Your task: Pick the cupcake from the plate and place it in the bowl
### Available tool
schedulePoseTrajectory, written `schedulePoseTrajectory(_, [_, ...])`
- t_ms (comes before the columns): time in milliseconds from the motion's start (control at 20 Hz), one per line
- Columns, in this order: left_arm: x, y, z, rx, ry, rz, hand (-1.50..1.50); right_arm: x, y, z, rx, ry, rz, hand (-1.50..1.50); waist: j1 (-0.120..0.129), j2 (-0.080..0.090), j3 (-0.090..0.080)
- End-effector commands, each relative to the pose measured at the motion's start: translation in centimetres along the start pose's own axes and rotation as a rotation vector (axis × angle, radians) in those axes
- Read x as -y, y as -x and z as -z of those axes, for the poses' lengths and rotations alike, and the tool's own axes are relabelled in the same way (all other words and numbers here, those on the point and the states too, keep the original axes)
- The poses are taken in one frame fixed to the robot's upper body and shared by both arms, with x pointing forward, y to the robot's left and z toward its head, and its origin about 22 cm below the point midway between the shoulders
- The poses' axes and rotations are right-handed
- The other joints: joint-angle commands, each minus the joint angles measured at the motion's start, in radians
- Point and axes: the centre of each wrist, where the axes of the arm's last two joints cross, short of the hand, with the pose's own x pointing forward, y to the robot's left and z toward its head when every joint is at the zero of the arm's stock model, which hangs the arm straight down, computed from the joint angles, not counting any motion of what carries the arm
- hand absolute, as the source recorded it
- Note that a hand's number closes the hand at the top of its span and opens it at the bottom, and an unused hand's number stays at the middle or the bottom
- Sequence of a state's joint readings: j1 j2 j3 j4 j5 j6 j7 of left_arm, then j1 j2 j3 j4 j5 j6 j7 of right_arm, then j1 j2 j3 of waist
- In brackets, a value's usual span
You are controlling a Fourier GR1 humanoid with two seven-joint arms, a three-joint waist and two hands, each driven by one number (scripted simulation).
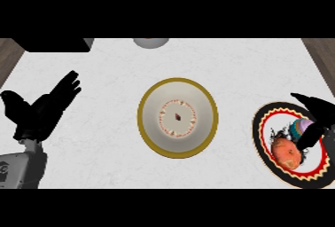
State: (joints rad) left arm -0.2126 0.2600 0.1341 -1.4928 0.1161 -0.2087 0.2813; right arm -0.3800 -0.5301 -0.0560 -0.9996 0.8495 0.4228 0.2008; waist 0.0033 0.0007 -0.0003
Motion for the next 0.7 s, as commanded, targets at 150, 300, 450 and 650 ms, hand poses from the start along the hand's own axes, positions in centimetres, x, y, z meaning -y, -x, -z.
schedulePoseTrajectory(150, [1.8,0.4,0.3,0.002,0.007,-0.004,0.0,-1.2,1.2,1.2,0.075,0.054,-0.02,1.5,0.0,0.0,0.001])
schedulePoseTrajectory(300, [0.5,0.6,-0.6,0.006,0.012,-0.001,0.0,-2.7,0.7,2.5,0.071,0.083,-0.013,1.5,0.006,0.001,0.001])
schedulePoseTrajectory(450, [0.4,-1.6,0.4,-0.007,-0.001,0.013,0.0,-0.8,0.8,2.6,0.089,0.086,-0.013,1.5,0.003,0.001,0.001])
schedulePoseTrajectory(650, [-0.5,0.7,-0.7,0.005,-0.015,-0.006,0.0,-2.4,3.0,1.3,0.126,0.104,-0.03,1.5,-0.005,-0.001,0.0])
